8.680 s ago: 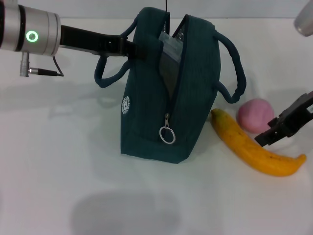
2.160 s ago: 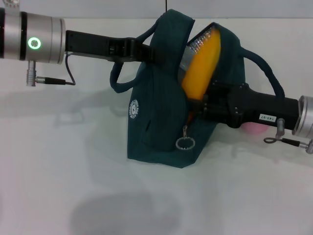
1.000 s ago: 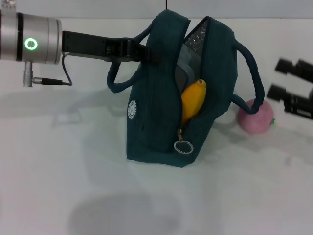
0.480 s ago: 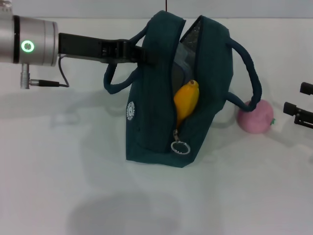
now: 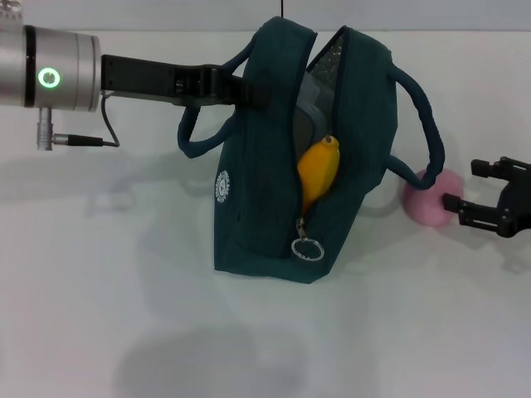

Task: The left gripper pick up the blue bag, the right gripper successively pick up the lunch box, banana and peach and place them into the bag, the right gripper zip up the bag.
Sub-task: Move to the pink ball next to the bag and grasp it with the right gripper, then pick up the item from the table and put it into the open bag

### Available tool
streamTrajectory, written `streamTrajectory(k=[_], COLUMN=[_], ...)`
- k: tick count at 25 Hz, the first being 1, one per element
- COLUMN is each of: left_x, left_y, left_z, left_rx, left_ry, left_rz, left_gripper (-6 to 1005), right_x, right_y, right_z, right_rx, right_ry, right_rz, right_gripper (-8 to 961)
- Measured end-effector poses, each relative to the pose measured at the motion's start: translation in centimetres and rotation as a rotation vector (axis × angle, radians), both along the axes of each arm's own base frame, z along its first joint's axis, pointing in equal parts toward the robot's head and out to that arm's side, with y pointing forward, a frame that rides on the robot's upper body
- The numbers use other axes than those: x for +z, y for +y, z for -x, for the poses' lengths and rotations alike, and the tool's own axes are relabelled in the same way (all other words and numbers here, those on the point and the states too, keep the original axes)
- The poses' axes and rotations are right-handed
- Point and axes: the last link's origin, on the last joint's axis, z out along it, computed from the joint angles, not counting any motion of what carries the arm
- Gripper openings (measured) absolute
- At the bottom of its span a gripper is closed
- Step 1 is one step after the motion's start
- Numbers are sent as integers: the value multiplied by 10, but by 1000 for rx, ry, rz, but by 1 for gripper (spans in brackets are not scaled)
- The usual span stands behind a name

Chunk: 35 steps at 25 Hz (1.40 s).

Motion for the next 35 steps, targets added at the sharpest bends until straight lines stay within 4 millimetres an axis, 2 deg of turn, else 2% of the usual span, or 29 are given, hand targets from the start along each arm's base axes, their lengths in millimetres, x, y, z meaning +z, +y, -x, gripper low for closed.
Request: streamTrajectory(k=[20, 25, 31, 35], left_x=[1, 1, 0, 0], left_y=[1, 0, 1, 0], left_z=[0, 0, -1, 0], left_rx=[-2, -2, -5, -2], left_ry=[0, 0, -2, -2], left_rz=[-4, -4, -2, -2], left_gripper=[51, 51, 51, 51], right_x=[-17, -16, -15, -12], right_y=[11, 10, 10, 8], right_z=[4, 2, -2, -3], right_rx=[-33, -55, -88, -91], right_ry=[15, 15, 8, 18], right_rz=[42, 56, 78, 69], right_gripper=[708, 505, 305, 264])
